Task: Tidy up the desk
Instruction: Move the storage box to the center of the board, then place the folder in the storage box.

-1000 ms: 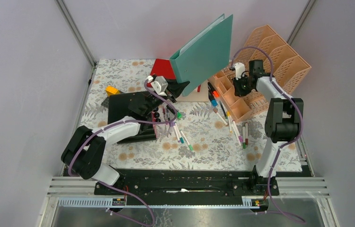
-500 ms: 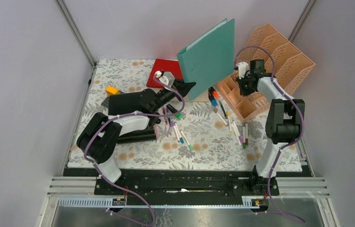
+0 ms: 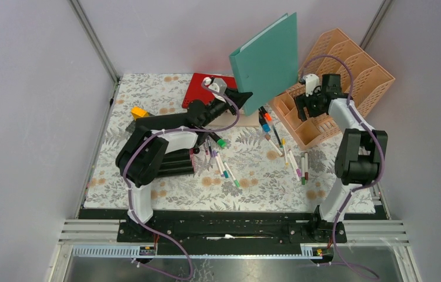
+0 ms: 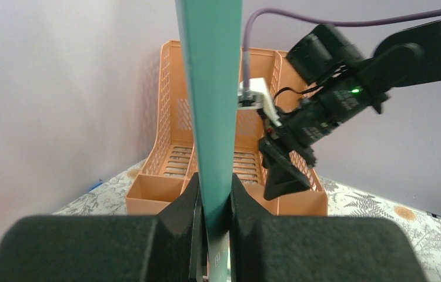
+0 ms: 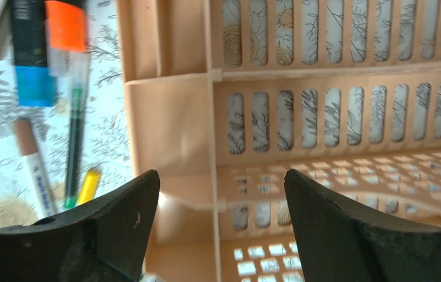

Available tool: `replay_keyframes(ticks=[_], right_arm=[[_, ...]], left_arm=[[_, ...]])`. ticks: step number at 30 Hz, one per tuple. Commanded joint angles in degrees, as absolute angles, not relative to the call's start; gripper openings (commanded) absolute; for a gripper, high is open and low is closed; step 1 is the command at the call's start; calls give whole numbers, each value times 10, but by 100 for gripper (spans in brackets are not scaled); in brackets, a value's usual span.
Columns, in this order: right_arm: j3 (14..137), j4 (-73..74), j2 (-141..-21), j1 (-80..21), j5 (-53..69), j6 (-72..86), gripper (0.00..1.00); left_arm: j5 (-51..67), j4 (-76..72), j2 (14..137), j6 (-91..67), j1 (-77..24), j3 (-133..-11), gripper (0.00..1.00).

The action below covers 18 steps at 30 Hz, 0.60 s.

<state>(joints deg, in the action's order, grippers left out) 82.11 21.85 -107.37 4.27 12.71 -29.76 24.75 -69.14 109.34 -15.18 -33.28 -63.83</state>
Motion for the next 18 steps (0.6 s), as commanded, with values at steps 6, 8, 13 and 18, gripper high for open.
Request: replay_keyframes(ticks=[6, 8, 13, 18], right_arm=[[772, 302, -866, 61, 180, -282, 90], [771, 329, -832, 79, 211, -270, 91], [763, 347, -739, 111, 311, -197, 91], [731, 306, -672, 153, 378, -155, 95]], left_arm=[[250, -746, 1179, -180, -336, -788, 0], [256, -740, 1203, -182, -339, -817, 0], [275, -713, 1270, -186, -357, -910, 0], [280, -654, 1343, -158, -382, -1020, 0]])
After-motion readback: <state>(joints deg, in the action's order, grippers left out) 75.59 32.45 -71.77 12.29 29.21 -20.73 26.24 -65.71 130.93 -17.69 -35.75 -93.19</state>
